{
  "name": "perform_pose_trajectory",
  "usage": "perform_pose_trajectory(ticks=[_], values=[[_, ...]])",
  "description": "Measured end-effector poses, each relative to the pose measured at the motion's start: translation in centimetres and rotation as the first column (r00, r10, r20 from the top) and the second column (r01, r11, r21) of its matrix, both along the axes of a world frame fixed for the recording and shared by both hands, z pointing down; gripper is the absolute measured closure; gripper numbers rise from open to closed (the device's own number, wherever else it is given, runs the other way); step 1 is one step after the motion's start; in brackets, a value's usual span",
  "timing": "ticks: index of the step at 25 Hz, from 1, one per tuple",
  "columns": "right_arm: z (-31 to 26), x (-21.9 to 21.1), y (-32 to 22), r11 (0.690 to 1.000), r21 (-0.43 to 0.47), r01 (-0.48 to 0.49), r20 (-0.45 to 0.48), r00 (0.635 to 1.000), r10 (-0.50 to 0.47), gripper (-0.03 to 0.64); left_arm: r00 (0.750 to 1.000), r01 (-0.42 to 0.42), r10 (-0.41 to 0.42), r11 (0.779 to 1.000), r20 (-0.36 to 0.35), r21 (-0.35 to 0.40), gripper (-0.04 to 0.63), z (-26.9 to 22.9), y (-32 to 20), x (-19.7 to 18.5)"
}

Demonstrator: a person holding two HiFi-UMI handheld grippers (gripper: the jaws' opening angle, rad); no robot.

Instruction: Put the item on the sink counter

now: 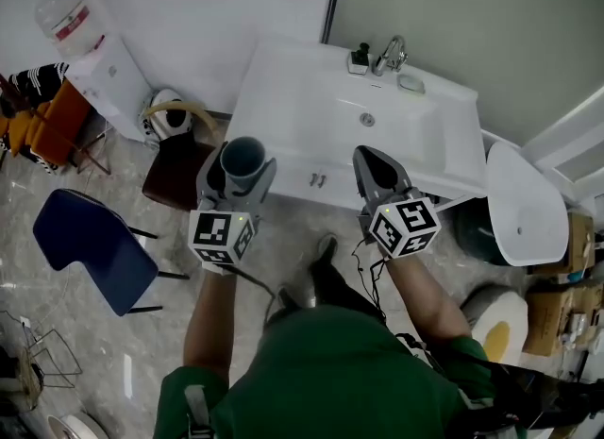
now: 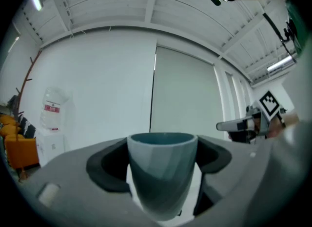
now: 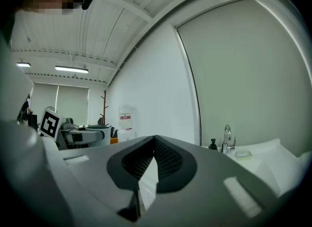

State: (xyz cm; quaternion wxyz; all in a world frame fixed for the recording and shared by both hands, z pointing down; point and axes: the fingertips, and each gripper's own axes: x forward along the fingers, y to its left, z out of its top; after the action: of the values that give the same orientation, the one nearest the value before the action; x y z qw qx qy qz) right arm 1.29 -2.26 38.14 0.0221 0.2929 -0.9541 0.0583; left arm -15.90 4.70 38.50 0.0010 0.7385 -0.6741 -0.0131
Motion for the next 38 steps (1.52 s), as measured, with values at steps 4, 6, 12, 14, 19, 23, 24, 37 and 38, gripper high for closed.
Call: perform_pose_trajectory(ticks=[4,6,12,14,19,23,24,37,38], values=[[0.6,-2.0,-4.4,0.999,-0.019,0.036,0.033,0.999,-0.036,0.618,1.0,0.021,-0.02,1.0,0.023,-0.021,0.206,0.3,-3.9,-0.8],[0.5,-3.5,-6.6,0.998,-0.015,0.068,0.043,0.997,-0.068,0.618,0.999,0.039,-0.039,0.999,0.019,-0.022,0.206,-0.2,-5.9,-1.9],[-0.4,-6.0,-15.3,0.989,0.01,0.146,0.053,0.988,-0.147,0.618,0.996,0.092,-0.092,0.996,-0.02,-0.015,0.206,-1.6,-15.0,-3.9],[0.1,-5.9,-18.3,0.988,-0.012,0.155,0.06,0.986,-0.154,0.618,0.995,0.097,-0.097,0.995,-0.008,-0.034,0.205,-1.4,-18.0,-3.6],[0.7,-5.8,-24.3,0.985,-0.042,0.166,0.069,0.984,-0.163,0.618,0.995,0.104,-0.103,0.992,0.017,-0.075,0.205,-0.6,-23.9,-3.2],[1.4,-5.4,-27.2,0.986,-0.058,0.157,0.075,0.985,-0.153,0.618,0.995,0.096,-0.094,0.991,0.028,-0.092,0.204,-0.1,-27.0,-3.0],[1.5,-5.4,-27.8,0.986,-0.062,0.152,0.075,0.986,-0.148,0.618,0.996,0.092,-0.089,0.991,0.032,-0.094,0.205,-0.1,-27.8,-3.1],[3.1,-6.4,-35.0,0.995,-0.092,-0.045,0.013,0.999,0.047,0.618,0.996,-0.075,0.081,0.99,0.043,-0.117,0.204,2.4,-39.4,-7.0],[3.2,-6.5,-35.6,0.993,-0.094,-0.07,0.006,0.997,0.071,0.618,0.993,-0.096,0.103,0.988,0.054,-0.119,0.204,2.8,-40.6,-7.4]])
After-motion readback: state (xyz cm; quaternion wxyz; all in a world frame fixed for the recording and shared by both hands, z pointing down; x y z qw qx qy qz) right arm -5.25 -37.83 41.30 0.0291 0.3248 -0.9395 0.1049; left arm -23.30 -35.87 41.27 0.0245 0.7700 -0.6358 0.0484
